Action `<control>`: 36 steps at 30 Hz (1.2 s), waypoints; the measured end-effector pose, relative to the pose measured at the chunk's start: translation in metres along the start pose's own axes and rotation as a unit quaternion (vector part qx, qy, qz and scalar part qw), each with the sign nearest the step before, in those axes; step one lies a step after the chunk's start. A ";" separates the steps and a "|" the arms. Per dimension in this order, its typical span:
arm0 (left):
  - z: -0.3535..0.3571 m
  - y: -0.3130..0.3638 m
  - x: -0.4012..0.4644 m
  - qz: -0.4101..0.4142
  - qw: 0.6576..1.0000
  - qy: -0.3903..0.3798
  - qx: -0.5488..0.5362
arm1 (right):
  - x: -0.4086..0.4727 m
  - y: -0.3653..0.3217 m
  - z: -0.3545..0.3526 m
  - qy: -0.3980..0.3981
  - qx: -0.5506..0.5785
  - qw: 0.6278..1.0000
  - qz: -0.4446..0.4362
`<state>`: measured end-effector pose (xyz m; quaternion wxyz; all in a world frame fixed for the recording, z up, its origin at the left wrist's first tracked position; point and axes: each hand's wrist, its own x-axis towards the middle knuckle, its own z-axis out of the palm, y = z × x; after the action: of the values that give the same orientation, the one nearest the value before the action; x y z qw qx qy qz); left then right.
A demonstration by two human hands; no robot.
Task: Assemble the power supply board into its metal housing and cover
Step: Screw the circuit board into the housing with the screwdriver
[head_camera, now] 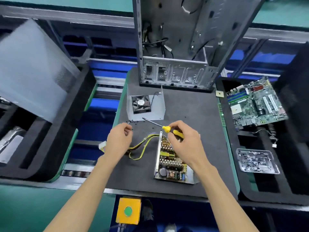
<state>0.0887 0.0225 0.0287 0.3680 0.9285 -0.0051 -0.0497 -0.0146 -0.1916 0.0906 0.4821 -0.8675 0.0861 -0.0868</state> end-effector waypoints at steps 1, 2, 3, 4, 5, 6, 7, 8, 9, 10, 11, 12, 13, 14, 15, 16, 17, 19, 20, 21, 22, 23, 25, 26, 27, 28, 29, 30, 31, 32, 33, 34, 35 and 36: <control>0.003 -0.001 0.005 0.012 1.000 -0.006 0.013 | 0.002 0.001 0.002 0.000 -0.007 1.000 0.005; 0.006 -0.003 0.010 0.022 0.999 -0.009 0.028 | 0.003 0.002 0.004 -0.002 -0.015 1.000 0.011; 0.009 -0.005 0.013 0.030 0.999 -0.012 0.043 | 0.004 0.004 0.006 -0.004 -0.020 1.000 0.017; 0.011 -0.006 0.016 0.036 0.998 -0.014 0.055 | 0.005 0.005 0.008 -0.004 -0.023 0.999 0.022; 0.013 -0.008 0.018 0.041 0.997 -0.016 0.066 | 0.005 0.006 0.009 -0.004 -0.023 0.999 0.024; 0.015 -0.010 0.019 0.045 0.996 -0.018 0.075 | 0.005 0.007 0.010 -0.002 -0.024 0.999 0.025; 0.016 -0.011 0.020 0.050 0.995 -0.019 0.082 | 0.006 0.007 0.011 -0.001 -0.025 0.999 0.026; 0.017 -0.012 0.021 0.054 0.995 -0.017 0.088 | 0.006 0.008 0.011 -0.001 -0.026 0.999 0.028; 0.019 -0.012 0.022 0.059 0.994 -0.015 0.093 | 0.007 0.009 0.011 -0.001 -0.025 0.999 0.030; 0.019 -0.012 0.022 0.063 0.993 -0.013 0.098 | 0.007 0.009 0.011 0.000 -0.023 0.999 0.033; 0.020 -0.011 0.023 0.066 0.992 -0.012 0.104 | 0.007 0.010 0.011 -0.001 -0.022 0.999 0.037; 0.020 -0.009 0.023 0.068 0.992 -0.009 0.108 | 0.008 0.011 0.011 -0.001 -0.020 0.999 0.039; 0.020 -0.008 0.023 0.069 0.992 -0.005 0.108 | 0.008 0.011 0.010 -0.002 -0.016 0.999 0.041; 0.020 -0.006 0.022 0.071 0.991 -0.001 0.109 | 0.008 0.011 0.010 -0.001 -0.011 0.999 0.041; 0.020 -0.005 0.022 0.072 0.991 0.002 0.113 | 0.008 0.012 0.009 -0.001 -0.005 0.999 0.041; 0.020 -0.004 0.022 0.073 0.990 0.004 0.118 | 0.008 0.012 0.008 -0.002 0.000 0.999 0.041; 0.020 -0.004 0.022 0.074 0.990 0.005 0.123 | 0.008 0.013 0.008 -0.002 0.003 0.999 0.042; 0.022 -0.002 0.023 0.077 0.988 0.004 0.137 | 0.009 0.014 0.007 -0.001 0.008 0.999 0.043; 0.023 -0.003 0.024 0.080 0.986 0.001 0.146 | 0.009 0.015 0.006 0.000 0.010 0.999 0.044; 0.023 -0.003 0.025 0.082 0.985 -0.004 0.155 | 0.009 0.015 0.006 0.002 0.014 0.999 0.045; 0.023 -0.004 0.025 0.083 0.984 -0.010 0.160 | 0.009 0.015 0.006 0.003 0.019 0.999 0.045; 0.023 -0.005 0.025 0.085 0.984 -0.012 0.157 | 0.009 0.016 0.005 0.003 0.022 0.999 0.044; 0.022 -0.005 0.022 0.090 0.989 -0.011 0.119 | 0.008 0.016 0.003 0.005 0.024 0.999 0.042; 0.021 -0.003 0.020 0.090 0.992 -0.010 0.087 | 0.008 0.017 0.002 0.007 0.025 0.999 0.041; 0.020 0.001 0.017 0.087 0.995 -0.006 0.049 | 0.008 0.018 0.002 0.009 0.029 0.999 0.043; 0.018 0.007 0.014 0.083 0.997 -0.001 0.008 | 0.008 0.020 0.001 0.012 0.034 0.998 0.045; 0.017 0.014 0.011 0.076 0.996 0.003 -0.037 | 0.009 0.021 0.000 0.014 0.038 0.998 0.047; 0.015 0.023 0.009 0.070 0.994 0.002 -0.085 | 0.009 0.023 -0.001 0.016 0.040 0.998 0.052; 0.013 0.032 0.008 0.062 0.989 -0.010 -0.133 | 0.009 0.024 -0.002 0.019 0.039 0.997 0.057; 0.011 0.041 0.007 0.051 0.980 -0.030 -0.188 | 0.010 0.026 -0.003 0.022 0.036 0.997 0.061; 0.010 0.049 0.007 0.032 0.965 -0.054 -0.254 | 0.010 0.027 -0.004 0.025 0.034 0.997 0.064; 0.009 0.057 0.006 0.003 0.941 -0.082 -0.329 | 0.009 0.028 -0.005 0.028 0.034 0.997 0.065; 0.008 0.065 0.006 -0.032 0.906 -0.112 -0.407 | 0.009 0.029 -0.006 0.031 0.037 0.997 0.065; 0.006 0.071 0.007 -0.071 0.864 -0.141 -0.478 | 0.008 0.029 -0.007 0.035 0.044 0.996 0.064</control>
<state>0.0965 -0.0343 0.0723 0.7573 0.6201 0.0332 -0.2022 -0.0107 -0.2146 0.0704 0.5207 -0.8349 0.1543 -0.0897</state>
